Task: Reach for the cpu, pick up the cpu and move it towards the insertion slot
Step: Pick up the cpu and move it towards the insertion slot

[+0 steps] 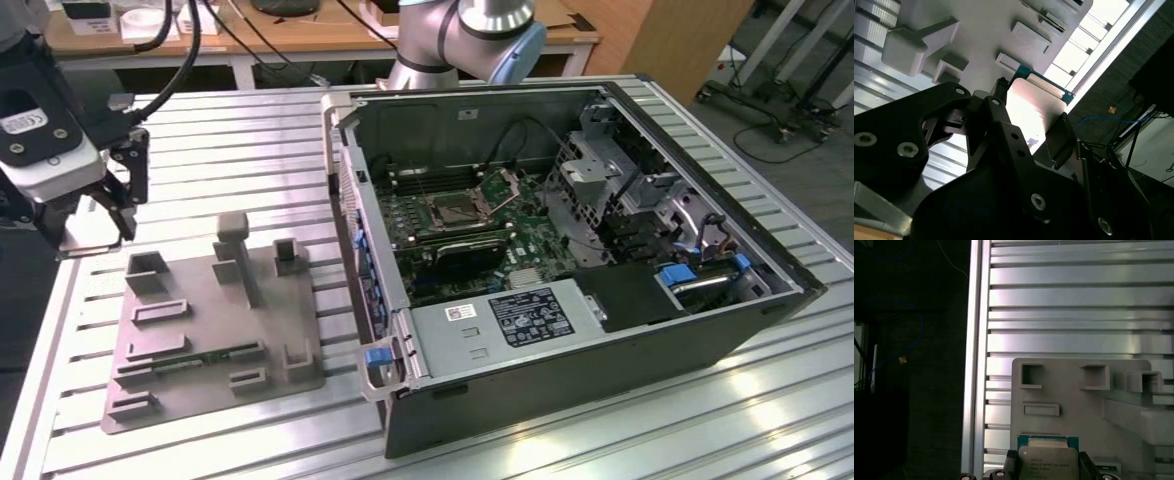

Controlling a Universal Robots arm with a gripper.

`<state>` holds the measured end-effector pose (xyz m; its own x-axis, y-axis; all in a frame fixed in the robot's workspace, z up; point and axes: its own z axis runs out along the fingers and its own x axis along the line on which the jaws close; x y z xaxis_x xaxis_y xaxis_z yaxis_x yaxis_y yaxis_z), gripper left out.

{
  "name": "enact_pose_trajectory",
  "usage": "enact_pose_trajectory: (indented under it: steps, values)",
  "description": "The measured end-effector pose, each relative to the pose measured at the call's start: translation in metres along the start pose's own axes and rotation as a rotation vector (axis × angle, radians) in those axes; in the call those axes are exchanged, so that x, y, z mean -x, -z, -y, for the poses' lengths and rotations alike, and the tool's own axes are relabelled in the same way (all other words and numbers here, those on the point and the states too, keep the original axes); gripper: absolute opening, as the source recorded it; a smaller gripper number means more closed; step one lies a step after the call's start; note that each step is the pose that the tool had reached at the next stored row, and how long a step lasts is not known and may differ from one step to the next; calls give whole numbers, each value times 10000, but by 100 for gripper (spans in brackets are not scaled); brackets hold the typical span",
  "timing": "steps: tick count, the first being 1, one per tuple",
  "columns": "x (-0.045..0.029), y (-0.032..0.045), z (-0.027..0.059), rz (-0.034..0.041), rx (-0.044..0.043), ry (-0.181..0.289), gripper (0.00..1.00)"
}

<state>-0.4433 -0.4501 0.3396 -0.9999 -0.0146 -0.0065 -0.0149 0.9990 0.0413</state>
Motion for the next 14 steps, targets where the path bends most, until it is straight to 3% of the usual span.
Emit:
enact_pose_trajectory:
  steps: [14]
  values:
    - [2,252,-10,0,1,0,55]
